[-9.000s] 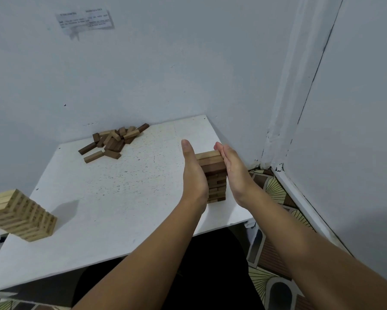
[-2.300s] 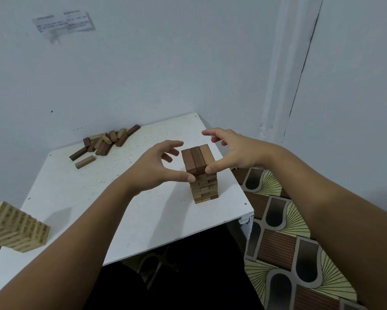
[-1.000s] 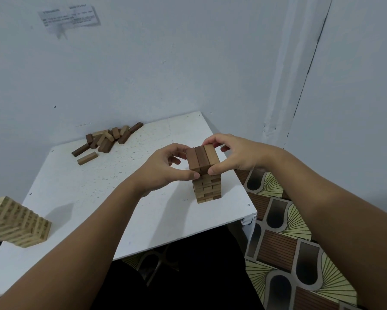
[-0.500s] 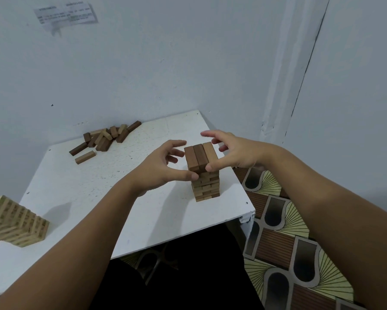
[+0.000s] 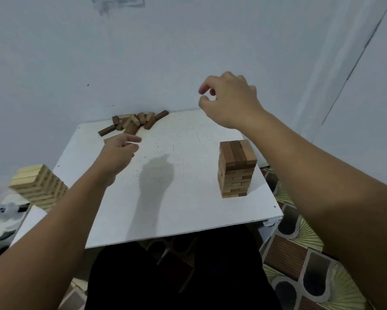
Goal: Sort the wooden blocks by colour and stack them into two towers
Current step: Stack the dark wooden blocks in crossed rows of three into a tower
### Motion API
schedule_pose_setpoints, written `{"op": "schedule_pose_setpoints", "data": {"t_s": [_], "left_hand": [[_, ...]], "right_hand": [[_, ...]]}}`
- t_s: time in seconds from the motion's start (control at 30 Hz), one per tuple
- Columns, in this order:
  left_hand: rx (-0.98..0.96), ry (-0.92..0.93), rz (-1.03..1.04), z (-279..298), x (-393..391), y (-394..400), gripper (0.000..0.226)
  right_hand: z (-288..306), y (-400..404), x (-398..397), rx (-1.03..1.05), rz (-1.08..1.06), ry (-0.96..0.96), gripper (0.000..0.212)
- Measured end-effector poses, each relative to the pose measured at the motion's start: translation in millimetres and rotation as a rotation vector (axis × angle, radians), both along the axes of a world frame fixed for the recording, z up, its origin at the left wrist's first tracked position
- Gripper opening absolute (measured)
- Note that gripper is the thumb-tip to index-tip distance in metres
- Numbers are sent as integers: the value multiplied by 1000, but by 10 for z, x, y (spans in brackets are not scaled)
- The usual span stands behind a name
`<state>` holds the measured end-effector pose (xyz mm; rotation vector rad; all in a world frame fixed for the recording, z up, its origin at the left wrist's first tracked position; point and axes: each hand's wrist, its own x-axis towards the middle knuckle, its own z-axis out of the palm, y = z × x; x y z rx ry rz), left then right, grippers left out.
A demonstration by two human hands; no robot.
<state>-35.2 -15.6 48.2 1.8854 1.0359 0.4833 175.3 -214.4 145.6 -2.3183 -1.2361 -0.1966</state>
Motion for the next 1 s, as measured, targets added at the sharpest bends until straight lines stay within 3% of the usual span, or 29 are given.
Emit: {"op": "schedule_pose_setpoints", "data": {"t_s": [0.23,0.5,0.73,0.83,1.0], "left_hand": [[173,118,103,-295,-119,364,31],[328,472,44,-659,49,948,59],[259,347,242,-983,413,1258,80],[338,401,356,-1047,471,1245,77],[435,303,391,-1203,546,1287,60]], "right_hand": [[-502,1086,-675,-305,155,26,43],[-1480,1792,-711,-447,176,119,58],[-1772,2379,-353,-329,103,179,58],[-1824,2511,-258,-286,83,143,58],[-1929,2790,-65,-296,75,127,61]]}}
